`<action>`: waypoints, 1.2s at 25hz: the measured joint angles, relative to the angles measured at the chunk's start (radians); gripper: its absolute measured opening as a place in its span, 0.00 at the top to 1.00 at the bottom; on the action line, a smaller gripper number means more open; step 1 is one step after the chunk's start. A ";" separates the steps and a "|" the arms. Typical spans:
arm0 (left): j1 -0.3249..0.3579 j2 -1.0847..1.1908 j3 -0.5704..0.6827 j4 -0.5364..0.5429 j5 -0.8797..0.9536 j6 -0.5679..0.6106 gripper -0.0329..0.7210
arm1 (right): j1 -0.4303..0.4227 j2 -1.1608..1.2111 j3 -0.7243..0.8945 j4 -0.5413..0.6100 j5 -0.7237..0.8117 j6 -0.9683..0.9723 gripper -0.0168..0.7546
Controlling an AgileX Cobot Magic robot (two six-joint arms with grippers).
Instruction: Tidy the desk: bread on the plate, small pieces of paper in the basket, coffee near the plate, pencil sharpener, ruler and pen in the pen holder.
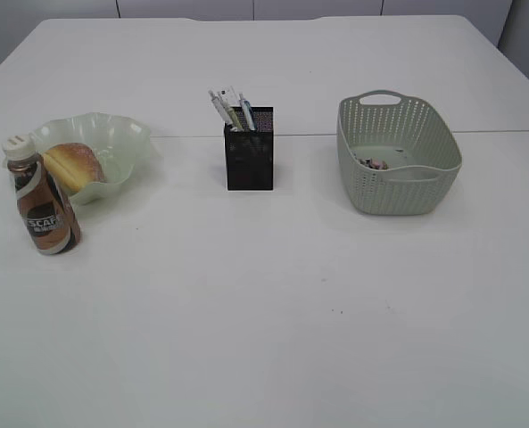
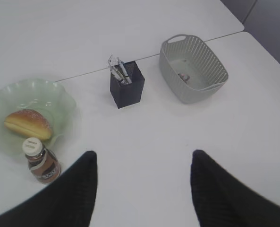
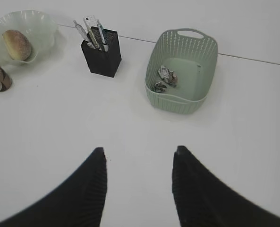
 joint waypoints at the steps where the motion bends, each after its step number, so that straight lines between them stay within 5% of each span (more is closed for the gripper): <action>1: 0.000 -0.029 0.015 0.000 0.000 0.015 0.35 | 0.000 -0.068 0.052 0.000 -0.003 -0.007 0.55; 8: 0.000 -0.269 0.318 0.020 -0.007 0.051 0.35 | 0.000 -0.510 0.362 0.000 -0.042 -0.016 0.55; 17: 0.000 -0.780 0.848 0.036 -0.185 0.165 0.37 | 0.000 -0.699 0.478 0.000 -0.021 -0.155 0.55; 30: -0.001 -1.094 1.171 0.029 -0.187 0.197 0.38 | 0.000 -0.867 0.847 0.134 -0.081 -0.241 0.55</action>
